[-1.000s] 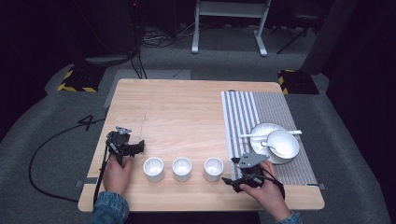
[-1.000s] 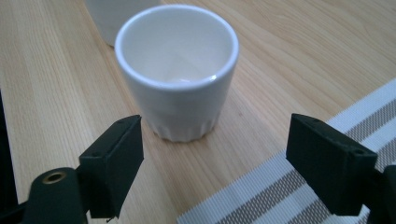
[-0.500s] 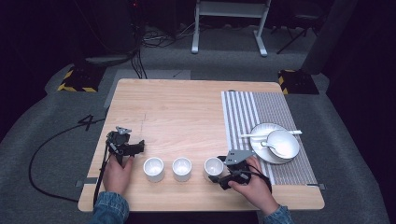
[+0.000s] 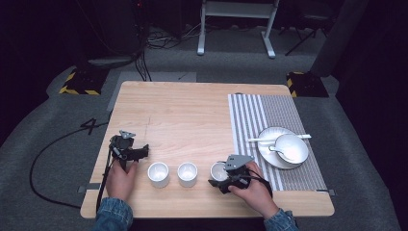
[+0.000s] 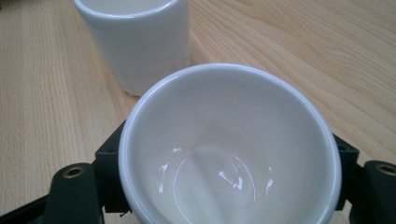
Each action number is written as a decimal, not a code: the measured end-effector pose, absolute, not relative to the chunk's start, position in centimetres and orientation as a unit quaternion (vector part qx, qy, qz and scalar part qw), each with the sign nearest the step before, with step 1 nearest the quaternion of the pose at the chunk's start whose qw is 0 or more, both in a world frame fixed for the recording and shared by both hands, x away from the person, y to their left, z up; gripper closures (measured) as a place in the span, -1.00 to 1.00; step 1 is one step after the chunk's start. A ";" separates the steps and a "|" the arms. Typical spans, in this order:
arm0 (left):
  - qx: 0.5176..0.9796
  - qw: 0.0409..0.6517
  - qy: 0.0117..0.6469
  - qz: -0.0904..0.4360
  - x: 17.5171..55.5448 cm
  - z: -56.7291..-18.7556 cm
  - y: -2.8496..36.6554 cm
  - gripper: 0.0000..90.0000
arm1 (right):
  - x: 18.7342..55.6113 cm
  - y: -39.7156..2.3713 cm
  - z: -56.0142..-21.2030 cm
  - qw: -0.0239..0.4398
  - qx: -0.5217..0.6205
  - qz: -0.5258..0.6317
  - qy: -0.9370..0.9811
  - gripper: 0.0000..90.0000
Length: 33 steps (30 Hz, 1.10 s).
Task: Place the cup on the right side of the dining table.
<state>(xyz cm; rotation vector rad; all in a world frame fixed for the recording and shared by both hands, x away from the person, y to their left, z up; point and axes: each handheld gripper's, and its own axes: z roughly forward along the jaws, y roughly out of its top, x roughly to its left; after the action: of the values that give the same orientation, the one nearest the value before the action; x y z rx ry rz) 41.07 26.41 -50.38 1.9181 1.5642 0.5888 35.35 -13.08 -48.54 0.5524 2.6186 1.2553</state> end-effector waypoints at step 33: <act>0.720 0.294 0.589 0.221 41.1 -50.4 26.4 -0.69 | 35.4 -13.2 -45.9 0.099 0.184 0.419 0.884 -0.40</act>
<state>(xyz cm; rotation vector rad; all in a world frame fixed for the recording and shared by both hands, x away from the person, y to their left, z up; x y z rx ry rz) 41.06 26.38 -50.37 1.9164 1.5674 0.5888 35.44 -13.19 -45.92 0.5438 2.6133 1.2400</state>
